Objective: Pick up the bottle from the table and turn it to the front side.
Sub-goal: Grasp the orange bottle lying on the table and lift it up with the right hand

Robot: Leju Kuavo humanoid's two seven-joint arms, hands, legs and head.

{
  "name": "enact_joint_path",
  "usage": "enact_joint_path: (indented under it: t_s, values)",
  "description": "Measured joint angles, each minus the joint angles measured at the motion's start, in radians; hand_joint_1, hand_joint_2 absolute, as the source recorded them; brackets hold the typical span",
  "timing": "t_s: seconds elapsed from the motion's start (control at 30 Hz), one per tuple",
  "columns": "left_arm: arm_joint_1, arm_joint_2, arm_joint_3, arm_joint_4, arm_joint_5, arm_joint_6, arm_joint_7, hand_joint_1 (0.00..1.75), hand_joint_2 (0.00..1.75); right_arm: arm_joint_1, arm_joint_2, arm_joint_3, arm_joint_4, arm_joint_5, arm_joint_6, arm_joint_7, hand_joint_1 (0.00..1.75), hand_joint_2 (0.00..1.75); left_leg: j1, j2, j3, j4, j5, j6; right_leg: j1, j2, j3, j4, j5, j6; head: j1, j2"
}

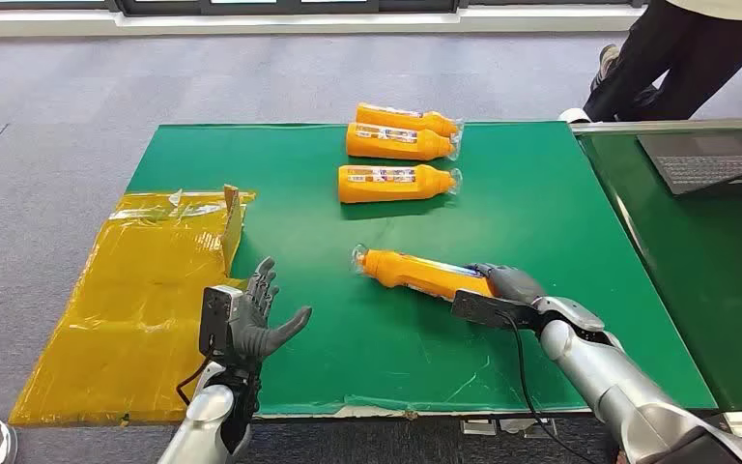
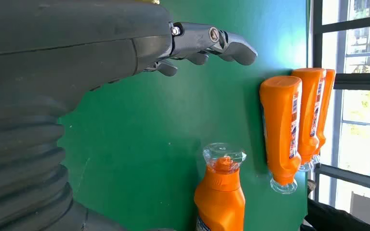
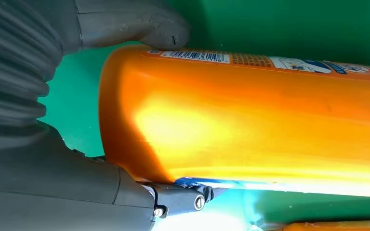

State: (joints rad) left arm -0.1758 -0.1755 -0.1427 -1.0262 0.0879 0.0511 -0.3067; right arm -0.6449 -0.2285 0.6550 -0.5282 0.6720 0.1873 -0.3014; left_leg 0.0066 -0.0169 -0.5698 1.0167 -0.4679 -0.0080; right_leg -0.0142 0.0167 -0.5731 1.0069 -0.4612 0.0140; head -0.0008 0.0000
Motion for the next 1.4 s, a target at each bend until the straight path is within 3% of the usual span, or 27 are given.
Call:
enact_joint_path:
  t_s: [0.47,0.73,1.23,1.4]
  values:
    - [0.0,0.0,-0.001,0.0,0.002,-0.002,0.0,0.0,1.75,0.047,0.007,-0.004,-0.037,0.054,-0.092,0.035,1.75,1.75,0.0,0.0,0.002,0.0,0.0,0.0,0.0,0.001,0.001,0.0,0.0,0.0,0.0,0.0]
    - [0.017,0.0,-0.001,-0.025,0.002,-0.003,0.0,0.0,1.75,0.129,0.038,-0.013,-0.131,0.192,-0.334,0.14,1.75,1.75,0.0,0.001,0.001,-0.001,0.0,0.0,0.0,0.001,0.001,0.0,0.0,0.0,0.0,0.0]
    - [0.033,0.0,-0.001,-0.051,0.001,-0.003,0.0,0.0,1.75,0.171,0.051,-0.023,-0.198,0.207,-0.345,0.157,1.75,1.75,0.0,0.001,-0.002,-0.001,0.0,0.0,0.0,0.001,-0.002,0.0,0.0,0.0,0.0,0.0]
    - [0.039,0.0,-0.001,-0.058,0.0,-0.001,0.0,0.0,1.75,0.191,0.061,-0.04,-0.215,0.228,-0.406,0.146,1.75,1.75,0.0,0.001,-0.004,-0.001,0.0,0.0,0.0,0.0,-0.003,0.0,0.0,0.0,0.0,0.0]
